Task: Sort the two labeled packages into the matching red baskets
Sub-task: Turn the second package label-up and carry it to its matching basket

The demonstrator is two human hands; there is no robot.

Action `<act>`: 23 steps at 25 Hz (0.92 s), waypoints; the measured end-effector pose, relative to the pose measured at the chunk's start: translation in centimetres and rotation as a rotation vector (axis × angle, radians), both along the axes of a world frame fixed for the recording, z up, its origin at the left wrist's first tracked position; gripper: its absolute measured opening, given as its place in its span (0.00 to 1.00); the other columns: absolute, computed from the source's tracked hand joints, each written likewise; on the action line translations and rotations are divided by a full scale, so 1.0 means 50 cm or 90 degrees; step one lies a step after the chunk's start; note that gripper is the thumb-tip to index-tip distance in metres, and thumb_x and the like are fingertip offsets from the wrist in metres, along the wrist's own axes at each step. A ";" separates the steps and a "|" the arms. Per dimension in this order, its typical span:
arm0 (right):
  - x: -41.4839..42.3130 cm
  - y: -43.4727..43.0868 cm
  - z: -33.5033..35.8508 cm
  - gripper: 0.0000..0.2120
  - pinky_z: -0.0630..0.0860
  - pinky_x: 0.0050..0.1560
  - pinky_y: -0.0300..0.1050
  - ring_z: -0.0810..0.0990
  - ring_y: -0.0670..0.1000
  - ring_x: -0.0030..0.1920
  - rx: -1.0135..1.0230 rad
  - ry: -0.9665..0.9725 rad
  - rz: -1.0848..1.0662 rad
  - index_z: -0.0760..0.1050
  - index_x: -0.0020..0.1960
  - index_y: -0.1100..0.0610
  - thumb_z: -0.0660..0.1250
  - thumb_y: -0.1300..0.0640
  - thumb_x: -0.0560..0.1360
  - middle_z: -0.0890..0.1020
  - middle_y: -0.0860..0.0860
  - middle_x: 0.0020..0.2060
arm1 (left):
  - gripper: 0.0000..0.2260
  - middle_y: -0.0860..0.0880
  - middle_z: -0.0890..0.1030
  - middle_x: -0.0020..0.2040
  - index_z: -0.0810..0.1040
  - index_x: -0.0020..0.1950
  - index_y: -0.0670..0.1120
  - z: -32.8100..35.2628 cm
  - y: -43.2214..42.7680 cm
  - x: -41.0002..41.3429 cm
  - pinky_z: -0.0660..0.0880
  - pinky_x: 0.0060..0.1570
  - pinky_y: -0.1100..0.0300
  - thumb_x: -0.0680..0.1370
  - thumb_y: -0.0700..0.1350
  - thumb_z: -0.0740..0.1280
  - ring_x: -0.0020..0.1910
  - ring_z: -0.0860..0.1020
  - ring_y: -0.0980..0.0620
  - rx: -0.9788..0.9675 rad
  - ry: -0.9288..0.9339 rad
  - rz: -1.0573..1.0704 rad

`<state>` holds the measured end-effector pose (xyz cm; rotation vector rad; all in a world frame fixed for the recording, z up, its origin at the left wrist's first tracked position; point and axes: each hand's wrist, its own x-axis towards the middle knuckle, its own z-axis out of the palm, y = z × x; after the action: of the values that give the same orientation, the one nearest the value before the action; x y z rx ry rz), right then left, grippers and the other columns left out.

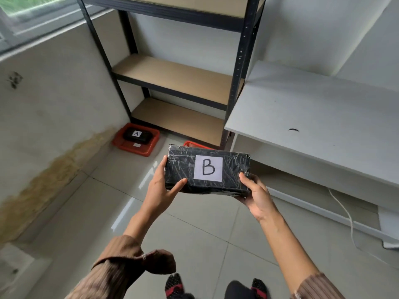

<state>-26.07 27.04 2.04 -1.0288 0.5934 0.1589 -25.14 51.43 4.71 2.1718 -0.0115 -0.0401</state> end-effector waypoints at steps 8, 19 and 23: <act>0.084 0.183 -0.051 0.08 0.79 0.45 0.51 0.80 0.53 0.47 0.010 0.031 -0.038 0.72 0.52 0.56 0.66 0.60 0.74 0.81 0.54 0.49 | 0.37 0.45 0.64 0.74 0.52 0.75 0.47 -0.043 0.177 0.128 0.62 0.71 0.53 0.72 0.48 0.70 0.71 0.65 0.48 0.014 0.040 -0.052; 0.384 0.243 -0.193 0.13 0.78 0.49 0.51 0.79 0.55 0.54 -0.037 0.083 -0.082 0.72 0.60 0.59 0.65 0.60 0.75 0.80 0.57 0.56 | 0.45 0.48 0.63 0.74 0.50 0.75 0.47 -0.199 0.227 0.460 0.60 0.67 0.62 0.67 0.46 0.76 0.71 0.64 0.51 -0.022 0.136 -0.116; 0.501 0.249 -0.297 0.11 0.77 0.52 0.50 0.80 0.53 0.53 -0.071 0.093 -0.088 0.74 0.58 0.56 0.64 0.59 0.76 0.81 0.54 0.54 | 0.45 0.46 0.65 0.73 0.50 0.75 0.48 -0.315 0.223 0.585 0.62 0.65 0.64 0.66 0.42 0.76 0.70 0.67 0.51 -0.045 0.166 -0.119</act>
<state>-1.04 39.52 -12.82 -1.0859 0.8108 0.0805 4.13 62.58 -11.03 2.0732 -0.0668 -0.4225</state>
